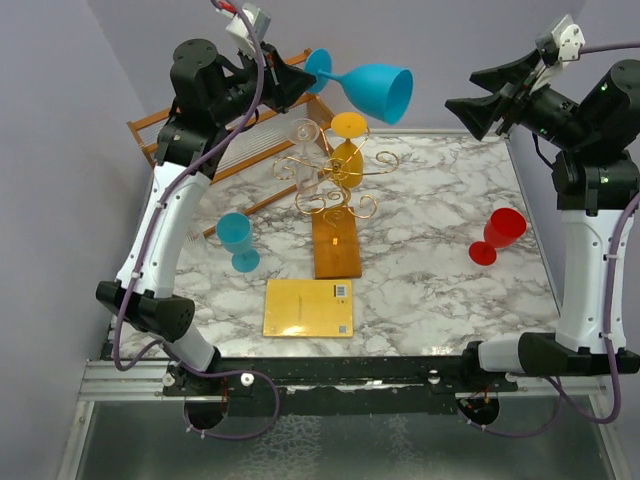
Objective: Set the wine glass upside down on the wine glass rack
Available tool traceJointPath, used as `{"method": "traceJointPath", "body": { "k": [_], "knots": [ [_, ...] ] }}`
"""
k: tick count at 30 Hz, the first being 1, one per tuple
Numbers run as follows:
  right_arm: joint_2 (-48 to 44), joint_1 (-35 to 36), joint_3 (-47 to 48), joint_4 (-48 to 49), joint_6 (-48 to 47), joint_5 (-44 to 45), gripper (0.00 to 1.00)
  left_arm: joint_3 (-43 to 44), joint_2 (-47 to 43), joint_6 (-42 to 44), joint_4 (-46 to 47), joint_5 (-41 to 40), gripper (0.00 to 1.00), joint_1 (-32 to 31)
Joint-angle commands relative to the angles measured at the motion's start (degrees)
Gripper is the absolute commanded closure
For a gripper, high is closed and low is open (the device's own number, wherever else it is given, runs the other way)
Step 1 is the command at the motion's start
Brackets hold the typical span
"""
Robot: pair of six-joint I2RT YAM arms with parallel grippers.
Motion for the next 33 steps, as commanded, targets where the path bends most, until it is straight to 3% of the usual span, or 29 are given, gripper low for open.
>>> {"method": "traceJointPath", "body": {
  "k": [1, 7, 11, 23, 33],
  "knots": [
    [-1.3, -0.1, 0.9, -5.7, -6.8, 5.8, 0.34, 2.1, -5.1, 15.5, -7.2, -4.6, 1.00, 0.6],
    [-0.5, -0.1, -0.5, -8.0, -11.9, 6.3, 0.30, 6.4, -9.6, 37.1, -19.8, -10.3, 1.00, 0.5],
    [0.6, -0.1, -1.2, -9.2, -14.1, 5.5, 0.29, 9.1, -12.8, 47.1, -27.3, -13.1, 1.00, 0.5],
    [0.7, -0.1, -3.2, -12.5, -18.2, 5.1, 0.26, 13.6, -20.7, 80.5, -58.9, -10.2, 1.00, 0.5],
    [0.5, -0.1, -5.1, -12.4, -18.4, 5.2, 0.26, 4.6, -21.3, 93.9, -61.2, -9.5, 1.00, 0.5]
  ]
}}
